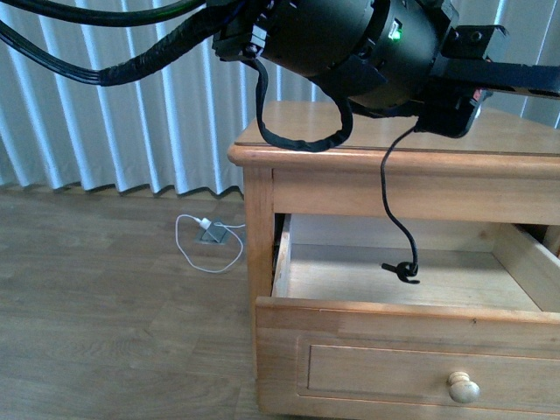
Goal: Put charger into drawer
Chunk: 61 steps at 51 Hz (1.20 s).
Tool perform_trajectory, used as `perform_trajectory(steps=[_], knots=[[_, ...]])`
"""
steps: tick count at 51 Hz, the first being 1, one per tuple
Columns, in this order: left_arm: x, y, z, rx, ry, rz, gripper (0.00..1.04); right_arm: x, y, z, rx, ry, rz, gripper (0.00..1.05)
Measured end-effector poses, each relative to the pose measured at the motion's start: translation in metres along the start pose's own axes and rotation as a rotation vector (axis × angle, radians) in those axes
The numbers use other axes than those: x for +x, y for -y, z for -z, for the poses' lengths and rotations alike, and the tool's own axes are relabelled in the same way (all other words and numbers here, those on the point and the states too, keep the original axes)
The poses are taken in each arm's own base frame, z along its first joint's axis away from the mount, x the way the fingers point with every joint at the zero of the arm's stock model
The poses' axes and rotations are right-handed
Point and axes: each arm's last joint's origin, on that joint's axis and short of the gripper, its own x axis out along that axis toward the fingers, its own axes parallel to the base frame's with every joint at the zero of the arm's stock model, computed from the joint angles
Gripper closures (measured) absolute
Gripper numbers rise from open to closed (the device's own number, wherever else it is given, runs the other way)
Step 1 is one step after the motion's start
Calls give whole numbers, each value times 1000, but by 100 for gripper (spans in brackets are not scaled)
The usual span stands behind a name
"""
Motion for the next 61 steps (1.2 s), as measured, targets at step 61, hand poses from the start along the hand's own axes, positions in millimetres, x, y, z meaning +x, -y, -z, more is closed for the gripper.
perform_trajectory(steps=[61], knots=[[61, -14, 97, -87, -253, -101, 81, 0, 0, 0, 0, 0, 0, 9]])
